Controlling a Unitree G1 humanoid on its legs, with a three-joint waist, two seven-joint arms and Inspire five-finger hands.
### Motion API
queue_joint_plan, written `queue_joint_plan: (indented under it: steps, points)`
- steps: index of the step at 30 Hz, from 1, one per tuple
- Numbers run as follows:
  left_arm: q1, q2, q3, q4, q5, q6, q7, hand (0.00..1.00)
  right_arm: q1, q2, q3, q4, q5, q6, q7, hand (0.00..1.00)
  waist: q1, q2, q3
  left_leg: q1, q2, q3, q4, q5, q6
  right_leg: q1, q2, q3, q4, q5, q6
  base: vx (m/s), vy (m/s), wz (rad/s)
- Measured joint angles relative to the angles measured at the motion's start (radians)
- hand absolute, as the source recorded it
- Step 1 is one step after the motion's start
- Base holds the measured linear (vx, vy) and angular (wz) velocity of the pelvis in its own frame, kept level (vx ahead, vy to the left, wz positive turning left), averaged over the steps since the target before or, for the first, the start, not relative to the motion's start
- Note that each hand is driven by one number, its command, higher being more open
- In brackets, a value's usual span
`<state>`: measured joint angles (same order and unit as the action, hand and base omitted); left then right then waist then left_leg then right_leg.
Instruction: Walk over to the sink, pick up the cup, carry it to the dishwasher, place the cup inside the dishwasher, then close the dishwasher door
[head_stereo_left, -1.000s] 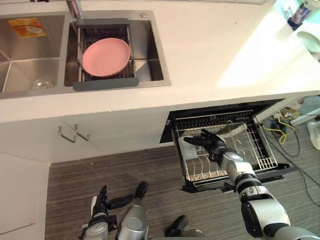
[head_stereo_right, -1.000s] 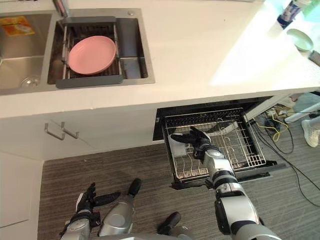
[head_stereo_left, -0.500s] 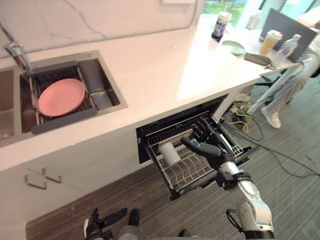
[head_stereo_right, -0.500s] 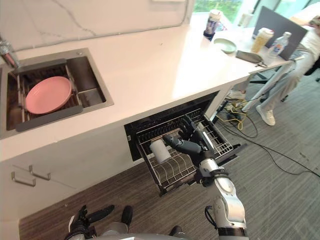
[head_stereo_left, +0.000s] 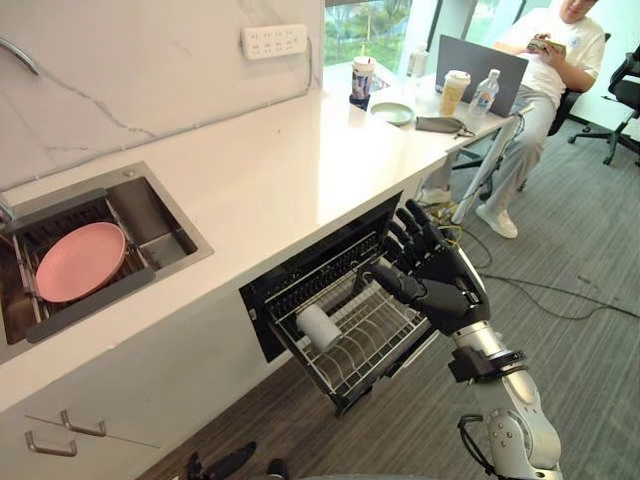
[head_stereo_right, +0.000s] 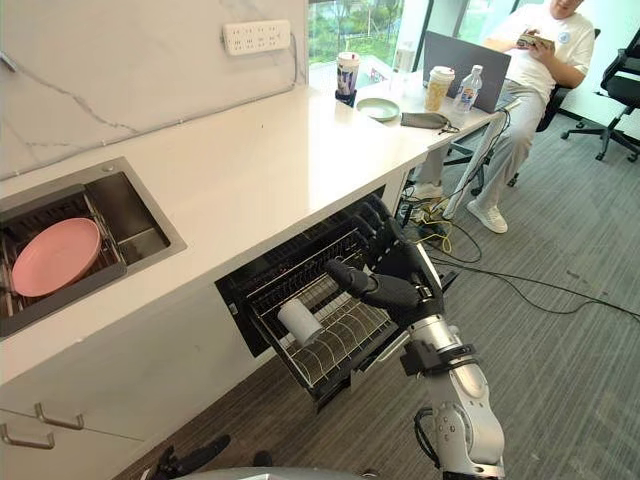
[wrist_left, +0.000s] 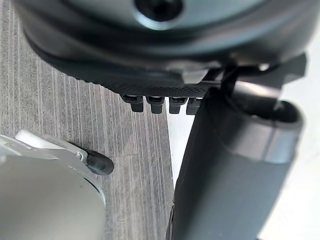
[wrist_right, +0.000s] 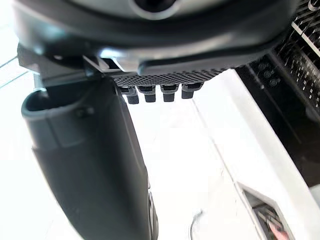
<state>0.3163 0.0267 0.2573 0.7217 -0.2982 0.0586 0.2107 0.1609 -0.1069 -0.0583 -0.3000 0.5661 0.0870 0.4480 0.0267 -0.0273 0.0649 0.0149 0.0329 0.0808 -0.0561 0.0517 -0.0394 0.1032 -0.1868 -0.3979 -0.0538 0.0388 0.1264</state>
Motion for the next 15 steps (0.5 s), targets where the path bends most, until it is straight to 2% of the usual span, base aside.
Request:
queue_joint_plan:
  steps: [2,4,5,6,7,8,10,12,14,15]
  points:
    - [-0.021,-0.003,0.0,0.005,-0.033,0.002,0.025,1.0,0.0,-0.004,0.033,-0.002,-0.001,-0.027,0.003,1.0,-0.001,0.006,0.003,-0.062,-0.006,-0.052,0.026,-0.003,-0.001,0.001,-0.002,-0.074,-0.001,-0.001,0.003,-0.03,-0.023,1.03]
    - [-0.051,-0.004,0.003,0.041,-0.035,0.012,0.029,1.0,0.004,-0.018,0.028,-0.015,-0.029,-0.048,-0.023,1.0,-0.003,0.019,0.005,-0.087,0.042,0.124,0.036,-0.013,0.012,0.037,-0.014,-0.203,-0.002,-0.003,0.009,0.0,0.022,1.75]
    - [-0.051,-0.011,0.013,0.049,-0.025,0.034,0.028,1.0,0.004,-0.054,0.009,-0.022,-0.038,-0.052,-0.053,1.0,-0.003,0.038,-0.002,-0.093,0.078,0.255,0.054,-0.007,0.021,0.058,-0.021,-0.273,0.003,-0.004,0.01,0.02,0.076,1.54]
    - [-0.048,-0.015,0.026,0.055,-0.016,0.045,0.028,1.0,0.002,-0.072,-0.005,-0.023,-0.038,-0.052,-0.065,1.0,0.001,0.047,-0.004,-0.089,0.088,0.308,0.063,0.005,0.038,0.071,-0.027,-0.298,0.009,-0.007,0.014,0.07,0.166,1.43]
    - [-0.035,-0.024,0.068,0.069,0.002,0.063,0.027,1.0,-0.008,-0.108,-0.042,-0.019,-0.035,-0.052,-0.082,1.0,0.007,0.059,0.001,-0.074,0.083,0.329,0.068,0.038,0.026,0.088,-0.056,-0.329,0.051,-0.04,0.034,0.08,0.151,0.9]
    - [0.0,-0.026,0.1,0.071,0.012,0.068,0.026,1.0,-0.028,-0.118,-0.076,-0.006,-0.017,-0.053,-0.086,1.0,0.012,0.061,0.002,-0.075,0.07,0.313,0.088,0.025,0.028,0.085,-0.082,-0.321,0.096,-0.083,0.034,0.08,0.16,0.68]
    - [0.049,-0.021,0.146,0.074,0.024,0.066,0.029,1.0,-0.044,-0.112,-0.129,-0.006,0.032,-0.069,-0.084,1.0,0.01,0.062,0.002,-0.096,0.066,0.291,0.131,0.0,0.033,0.081,-0.097,-0.298,0.128,-0.112,0.037,0.03,0.065,0.3]
    - [0.08,-0.022,0.177,0.08,0.025,0.064,0.042,1.0,-0.056,-0.106,-0.173,-0.006,0.07,-0.085,-0.08,1.0,0.002,0.064,0.002,-0.097,0.067,0.279,0.126,0.003,0.03,0.066,-0.108,-0.297,0.179,-0.143,0.043,-0.02,-0.017,0.2]
    - [0.101,-0.025,0.187,0.092,0.028,0.058,0.045,1.0,-0.063,-0.087,-0.2,-0.007,0.081,-0.108,-0.084,1.0,-0.019,0.066,-0.002,-0.082,0.056,0.267,0.069,0.046,0.016,0.046,-0.12,-0.307,0.241,-0.175,0.052,-0.05,-0.043,0.24]
    - [0.1,-0.033,0.187,0.109,0.025,0.053,0.026,1.0,-0.061,-0.074,-0.21,-0.008,0.08,-0.121,-0.105,1.0,-0.032,0.071,-0.007,-0.067,0.048,0.255,-0.008,0.092,0.011,0.036,-0.122,-0.328,0.259,-0.185,0.052,-0.09,-0.03,0.49]
